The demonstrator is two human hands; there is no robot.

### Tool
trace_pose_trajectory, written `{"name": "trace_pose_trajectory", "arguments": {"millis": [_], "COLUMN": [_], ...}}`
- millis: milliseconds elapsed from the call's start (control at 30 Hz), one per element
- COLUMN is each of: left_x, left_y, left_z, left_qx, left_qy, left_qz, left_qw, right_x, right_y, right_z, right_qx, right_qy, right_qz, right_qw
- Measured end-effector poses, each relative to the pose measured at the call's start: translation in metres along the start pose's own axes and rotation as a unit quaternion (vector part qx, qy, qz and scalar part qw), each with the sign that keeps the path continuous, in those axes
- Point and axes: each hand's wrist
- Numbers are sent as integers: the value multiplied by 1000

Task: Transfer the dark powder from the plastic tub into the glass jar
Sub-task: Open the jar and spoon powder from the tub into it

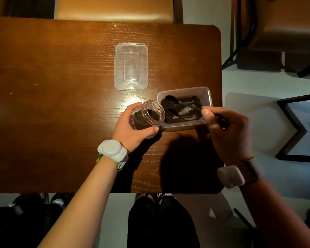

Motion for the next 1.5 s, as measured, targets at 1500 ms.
{"name": "trace_pose_trajectory", "arguments": {"millis": [1500], "left_x": [-7], "left_y": [-5], "left_z": [3], "left_qx": [-3], "left_qy": [-9], "left_qz": [29], "left_qw": [1000], "right_x": [-18], "right_y": [0], "right_z": [-4], "right_qx": [88], "right_qy": [-425], "right_qz": [265], "right_qw": [861]}}
Point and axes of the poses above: each hand's wrist, its own z-axis towards the middle knuckle, its own y-axis out of the back of the hand, x = y × z, and after that the axes turned 10 degrees about -x, right-handed
